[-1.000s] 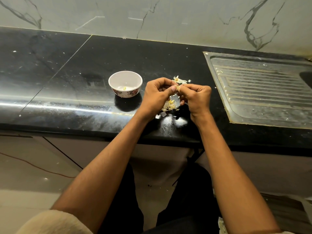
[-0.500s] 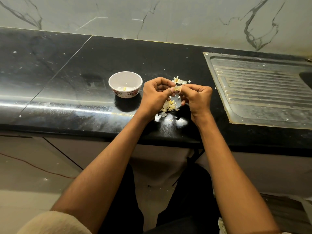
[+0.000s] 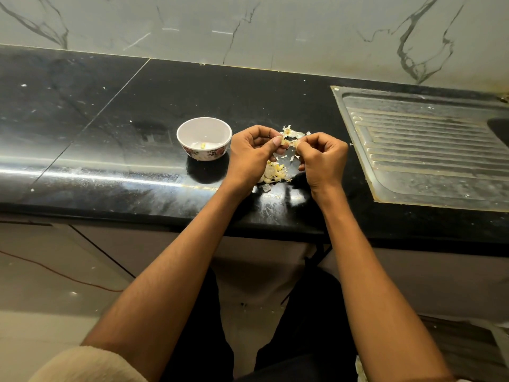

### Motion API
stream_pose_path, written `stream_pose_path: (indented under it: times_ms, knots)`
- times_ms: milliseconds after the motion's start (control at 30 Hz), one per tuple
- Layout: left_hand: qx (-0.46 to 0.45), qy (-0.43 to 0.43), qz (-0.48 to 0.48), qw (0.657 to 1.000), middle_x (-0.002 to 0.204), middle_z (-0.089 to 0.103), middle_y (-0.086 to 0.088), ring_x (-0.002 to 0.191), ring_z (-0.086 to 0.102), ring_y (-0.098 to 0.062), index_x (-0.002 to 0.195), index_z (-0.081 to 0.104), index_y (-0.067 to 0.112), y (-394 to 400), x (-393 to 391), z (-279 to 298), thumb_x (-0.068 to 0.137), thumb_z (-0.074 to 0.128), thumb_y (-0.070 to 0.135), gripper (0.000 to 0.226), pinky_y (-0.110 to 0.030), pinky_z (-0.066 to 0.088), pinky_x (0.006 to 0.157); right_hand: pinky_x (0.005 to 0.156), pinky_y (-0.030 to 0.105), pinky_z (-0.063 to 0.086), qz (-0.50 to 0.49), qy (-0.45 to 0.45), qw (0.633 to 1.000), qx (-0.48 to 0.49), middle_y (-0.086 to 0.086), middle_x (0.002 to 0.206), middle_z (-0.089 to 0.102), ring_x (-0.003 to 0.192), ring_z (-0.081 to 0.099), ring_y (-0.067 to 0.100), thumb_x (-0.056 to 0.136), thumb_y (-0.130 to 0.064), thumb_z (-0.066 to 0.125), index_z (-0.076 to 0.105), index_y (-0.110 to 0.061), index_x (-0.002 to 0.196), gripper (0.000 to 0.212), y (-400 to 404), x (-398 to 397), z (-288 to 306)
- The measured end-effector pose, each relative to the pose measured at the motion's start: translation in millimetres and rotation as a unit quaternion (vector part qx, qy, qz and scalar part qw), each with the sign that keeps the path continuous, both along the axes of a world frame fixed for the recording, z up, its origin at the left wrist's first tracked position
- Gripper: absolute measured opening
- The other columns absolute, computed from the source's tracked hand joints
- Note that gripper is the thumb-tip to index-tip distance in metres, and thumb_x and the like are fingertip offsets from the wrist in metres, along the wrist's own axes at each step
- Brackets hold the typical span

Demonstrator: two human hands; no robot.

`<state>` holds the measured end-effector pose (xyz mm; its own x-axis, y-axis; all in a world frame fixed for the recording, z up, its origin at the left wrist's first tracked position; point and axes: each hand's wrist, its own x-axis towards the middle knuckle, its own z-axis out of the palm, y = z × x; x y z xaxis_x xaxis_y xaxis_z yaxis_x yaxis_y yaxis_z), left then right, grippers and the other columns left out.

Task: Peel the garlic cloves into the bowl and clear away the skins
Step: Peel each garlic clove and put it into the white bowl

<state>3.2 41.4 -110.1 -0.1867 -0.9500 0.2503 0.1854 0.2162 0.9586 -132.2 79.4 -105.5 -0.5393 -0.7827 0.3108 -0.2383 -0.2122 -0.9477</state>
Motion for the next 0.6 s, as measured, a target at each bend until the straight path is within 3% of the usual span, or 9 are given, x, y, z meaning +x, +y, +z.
stream_pose_path:
  times_ms: [267, 467, 600]
  knots:
    - [0.007, 0.001, 0.000, 1.000, 0.090, 0.078, -0.016, 0.078, 0.073, -0.021, 0.100, 0.069, -0.004, 0.6, 1.3, 0.9, 0.095, 0.067, 0.001, 0.007, -0.025, 0.056, 0.065, 0.055, 0.039, 0.055, -0.022, 0.050, 0.998, -0.011, 0.000, 0.063, 0.066, 0.059, 0.059, 0.014, 0.079, -0.011, 0.065, 0.073, -0.010, 0.072, 0.010, -0.2, -1.6, 0.1]
    - [0.010, -0.001, 0.003, 1.000, 0.085, 0.077, -0.014, 0.074, 0.072, -0.019, 0.098, 0.069, -0.003, -1.0, 0.6, -0.2, 0.094, 0.069, 0.000, 0.004, -0.024, 0.055, 0.063, 0.062, 0.025, 0.052, 0.016, 0.144, 0.988, -0.052, -0.008, 0.074, 0.069, 0.067, 0.062, 0.006, 0.081, -0.006, 0.072, 0.074, -0.011, 0.081, 0.006, 2.9, 0.0, 0.4]
    - [0.009, -0.010, 0.002, 1.000, 0.080, 0.074, -0.015, 0.070, 0.070, -0.018, 0.094, 0.070, -0.001, -1.0, -0.7, -0.5, 0.093, 0.070, -0.001, 0.002, -0.024, 0.054, 0.060, 0.058, 0.026, 0.050, 0.027, 0.178, 0.982, -0.057, -0.005, 0.077, 0.068, 0.065, 0.060, 0.006, 0.080, -0.010, 0.078, 0.073, -0.011, 0.082, 0.006, 0.6, 0.0, -1.6]
